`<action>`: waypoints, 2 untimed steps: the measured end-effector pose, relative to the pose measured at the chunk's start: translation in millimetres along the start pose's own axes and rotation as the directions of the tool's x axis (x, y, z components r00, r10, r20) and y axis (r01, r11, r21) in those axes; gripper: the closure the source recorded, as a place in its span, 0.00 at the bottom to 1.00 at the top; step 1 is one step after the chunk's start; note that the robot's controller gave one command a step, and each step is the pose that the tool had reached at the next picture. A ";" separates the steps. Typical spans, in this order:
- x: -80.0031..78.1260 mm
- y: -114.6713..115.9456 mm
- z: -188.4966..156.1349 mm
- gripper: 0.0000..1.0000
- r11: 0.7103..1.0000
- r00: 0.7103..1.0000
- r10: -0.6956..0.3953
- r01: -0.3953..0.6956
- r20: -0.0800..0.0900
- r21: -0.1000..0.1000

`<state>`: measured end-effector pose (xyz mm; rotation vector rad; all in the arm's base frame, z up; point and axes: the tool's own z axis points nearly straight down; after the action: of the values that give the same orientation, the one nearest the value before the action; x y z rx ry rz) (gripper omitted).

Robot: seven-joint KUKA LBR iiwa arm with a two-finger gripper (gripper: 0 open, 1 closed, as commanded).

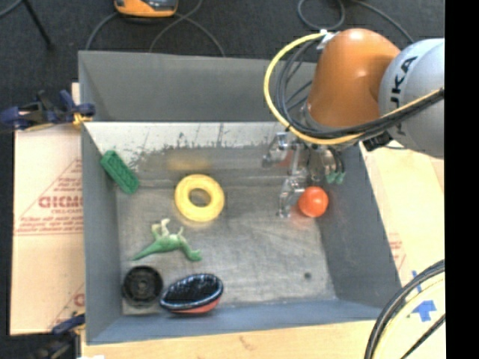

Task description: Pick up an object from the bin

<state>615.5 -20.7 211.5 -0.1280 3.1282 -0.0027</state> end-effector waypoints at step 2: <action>39.9 -49.4 56.3 0.00 0.951 0.951 -0.310 0.310 -0.006 0.004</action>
Offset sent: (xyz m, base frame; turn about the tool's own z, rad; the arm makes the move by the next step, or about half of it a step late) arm -0.0397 -0.0025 -0.0904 -0.4647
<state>580.3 -73.2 154.9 -0.6190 3.0750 -0.0138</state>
